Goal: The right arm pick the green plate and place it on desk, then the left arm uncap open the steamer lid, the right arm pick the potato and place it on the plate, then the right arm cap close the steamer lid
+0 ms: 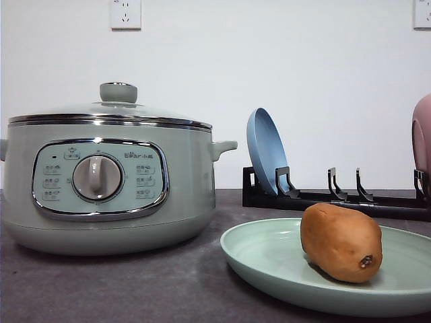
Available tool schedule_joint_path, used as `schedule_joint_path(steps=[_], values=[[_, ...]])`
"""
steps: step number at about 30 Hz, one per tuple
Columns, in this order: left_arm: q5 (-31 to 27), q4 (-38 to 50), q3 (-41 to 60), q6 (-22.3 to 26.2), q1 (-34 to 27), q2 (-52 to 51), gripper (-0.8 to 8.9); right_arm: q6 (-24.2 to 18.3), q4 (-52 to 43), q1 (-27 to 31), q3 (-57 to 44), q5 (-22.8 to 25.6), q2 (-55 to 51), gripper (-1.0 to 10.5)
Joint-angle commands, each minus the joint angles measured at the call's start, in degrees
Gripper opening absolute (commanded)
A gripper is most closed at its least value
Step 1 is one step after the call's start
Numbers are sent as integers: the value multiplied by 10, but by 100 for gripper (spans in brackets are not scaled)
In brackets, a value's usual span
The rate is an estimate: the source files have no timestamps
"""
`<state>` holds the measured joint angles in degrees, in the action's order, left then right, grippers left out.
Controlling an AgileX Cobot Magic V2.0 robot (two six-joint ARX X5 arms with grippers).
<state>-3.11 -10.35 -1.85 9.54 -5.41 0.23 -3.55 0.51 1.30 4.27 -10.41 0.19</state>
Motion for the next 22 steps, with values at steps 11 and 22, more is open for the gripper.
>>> schedule_joint_path(steps=[11,22], values=[[-1,-3,12,-2,-2,0,17,57,89,1,-36,0,0,7],[-1,-3,12,-2,-2,0,17,61,85,1,-36,0,0,7]])
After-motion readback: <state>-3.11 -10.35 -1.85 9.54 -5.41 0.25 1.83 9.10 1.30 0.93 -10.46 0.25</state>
